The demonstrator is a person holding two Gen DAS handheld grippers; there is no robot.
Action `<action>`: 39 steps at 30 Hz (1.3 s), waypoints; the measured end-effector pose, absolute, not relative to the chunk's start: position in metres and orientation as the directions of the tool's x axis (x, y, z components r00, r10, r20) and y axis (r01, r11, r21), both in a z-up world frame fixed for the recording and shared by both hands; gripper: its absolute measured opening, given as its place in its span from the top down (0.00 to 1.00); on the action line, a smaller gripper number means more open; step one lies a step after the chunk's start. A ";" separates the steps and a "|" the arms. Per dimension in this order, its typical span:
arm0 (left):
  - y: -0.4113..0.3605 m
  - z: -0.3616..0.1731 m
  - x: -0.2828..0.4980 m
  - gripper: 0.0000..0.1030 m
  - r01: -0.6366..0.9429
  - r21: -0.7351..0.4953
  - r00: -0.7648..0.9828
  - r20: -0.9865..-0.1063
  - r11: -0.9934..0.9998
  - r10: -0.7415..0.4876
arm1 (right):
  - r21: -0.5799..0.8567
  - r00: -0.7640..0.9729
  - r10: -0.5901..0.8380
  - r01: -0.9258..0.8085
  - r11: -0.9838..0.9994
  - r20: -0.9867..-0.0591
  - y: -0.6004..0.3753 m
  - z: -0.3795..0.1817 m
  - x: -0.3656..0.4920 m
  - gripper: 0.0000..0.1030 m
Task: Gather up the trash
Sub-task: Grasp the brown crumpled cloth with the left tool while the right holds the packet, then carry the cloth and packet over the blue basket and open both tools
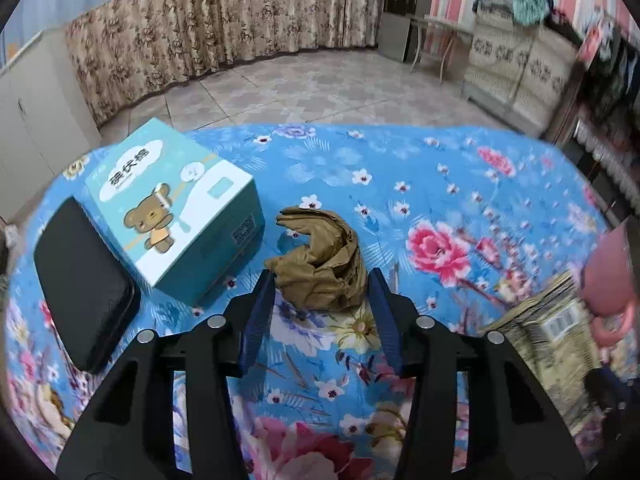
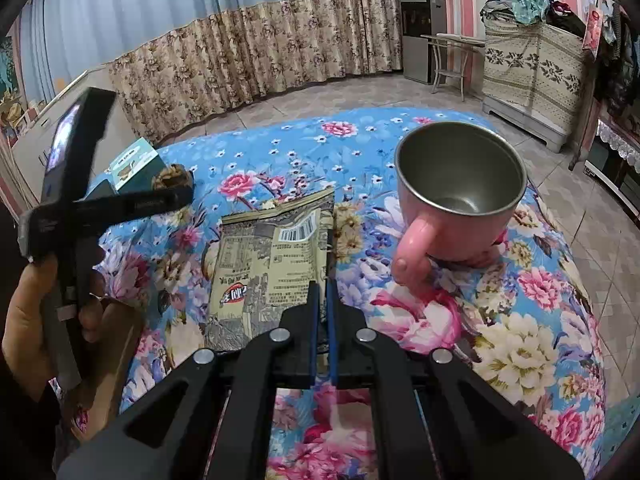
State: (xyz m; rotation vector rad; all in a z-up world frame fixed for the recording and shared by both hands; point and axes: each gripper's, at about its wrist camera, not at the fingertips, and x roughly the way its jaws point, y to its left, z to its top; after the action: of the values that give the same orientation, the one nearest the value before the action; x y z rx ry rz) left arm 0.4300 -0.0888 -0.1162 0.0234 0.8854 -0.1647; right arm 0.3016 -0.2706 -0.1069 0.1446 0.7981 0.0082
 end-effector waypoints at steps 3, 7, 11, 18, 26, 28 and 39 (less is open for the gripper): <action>-0.084 -0.111 0.413 0.55 0.155 -0.058 0.636 -0.758 0.986 -0.144 | 0.132 0.703 0.065 0.042 0.990 -0.708 -0.268 -0.104 0.300 0.96; -0.075 -0.099 0.375 0.55 0.151 -0.009 0.672 -0.732 0.988 -0.110 | 0.130 0.711 0.075 0.023 0.991 -0.699 -0.264 -0.096 0.298 0.96; -0.063 -0.087 0.330 0.55 0.142 0.034 0.695 -0.716 0.989 -0.075 | 0.142 0.720 0.093 0.008 0.990 -0.688 -0.262 -0.088 0.286 0.96; -0.050 -0.080 0.272 0.55 0.144 0.009 0.676 -0.731 0.990 -0.092 | 0.106 0.724 0.089 -0.022 0.994 -0.684 -0.254 -0.069 0.243 0.96; -0.101 -0.058 0.213 0.55 0.246 -0.018 0.688 -0.701 0.969 -0.188 | 0.053 0.744 -0.004 0.053 0.997 -0.669 -0.305 -0.050 0.144 0.96; -0.122 -0.050 0.201 0.55 0.285 -0.015 0.692 -0.689 0.958 -0.217 | 0.022 0.753 -0.049 0.084 0.996 -0.657 -0.325 -0.042 0.121 0.96; -0.291 -0.037 0.130 0.55 0.552 -0.020 0.624 -0.653 0.834 -0.429 | 0.005 0.741 -0.313 0.393 0.920 -0.594 -0.472 0.002 -0.004 0.96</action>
State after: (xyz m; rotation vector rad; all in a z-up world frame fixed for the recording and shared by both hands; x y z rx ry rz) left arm 0.1297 -0.2908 -0.0365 0.1892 0.6970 -0.5671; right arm -0.0040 -0.4722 0.0015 0.1335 0.6265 -0.3884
